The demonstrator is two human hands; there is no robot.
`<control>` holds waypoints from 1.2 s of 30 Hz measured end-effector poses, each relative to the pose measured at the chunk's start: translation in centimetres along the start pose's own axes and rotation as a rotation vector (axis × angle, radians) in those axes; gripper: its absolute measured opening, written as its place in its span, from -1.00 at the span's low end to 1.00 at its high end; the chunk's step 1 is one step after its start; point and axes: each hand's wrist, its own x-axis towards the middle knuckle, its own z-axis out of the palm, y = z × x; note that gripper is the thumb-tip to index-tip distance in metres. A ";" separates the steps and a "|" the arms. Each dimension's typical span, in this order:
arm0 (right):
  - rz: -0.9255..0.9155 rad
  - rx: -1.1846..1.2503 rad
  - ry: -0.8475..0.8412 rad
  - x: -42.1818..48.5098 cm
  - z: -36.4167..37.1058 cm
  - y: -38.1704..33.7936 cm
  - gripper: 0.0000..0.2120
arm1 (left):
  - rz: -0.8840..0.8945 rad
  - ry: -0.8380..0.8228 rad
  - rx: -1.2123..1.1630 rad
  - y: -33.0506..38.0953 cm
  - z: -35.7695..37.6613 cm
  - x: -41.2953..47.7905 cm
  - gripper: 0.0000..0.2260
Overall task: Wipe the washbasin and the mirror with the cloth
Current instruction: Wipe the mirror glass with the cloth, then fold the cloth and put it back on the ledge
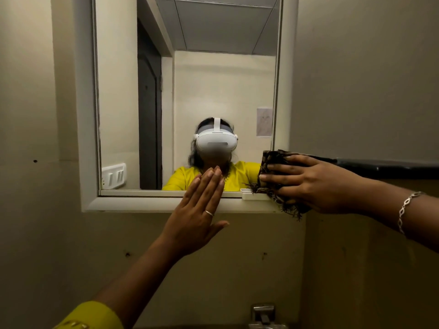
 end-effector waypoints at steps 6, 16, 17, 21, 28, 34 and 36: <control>0.089 0.112 -0.011 -1.0 -1.8 -1.6 -0.62 | 0.042 0.020 -0.079 1.6 -0.8 0.7 -0.39; 0.771 1.624 -0.027 -5.0 -4.8 -4.2 -0.76 | 0.013 0.067 -0.490 7.1 -3.0 3.5 -0.31; 0.814 1.769 0.000 -5.3 -4.8 -4.6 -0.77 | -0.024 0.043 -0.603 7.6 -3.4 3.8 -0.28; 0.941 2.225 0.128 -5.8 -5.2 -5.6 -0.70 | -0.384 -0.151 -1.237 9.2 -5.9 4.6 -0.14; 1.242 2.387 0.149 -6.0 -5.4 -7.6 -0.77 | -0.858 -0.493 -1.699 11.4 -8.8 4.5 -0.55; 1.063 2.511 -0.032 -6.6 -5.7 -8.9 -0.34 | -1.226 -0.508 -1.800 12.1 -9.5 4.0 -0.89; 0.984 2.527 -0.060 -6.9 -5.9 -8.9 -0.28 | -1.289 -0.504 -1.805 12.2 -9.9 3.9 -0.88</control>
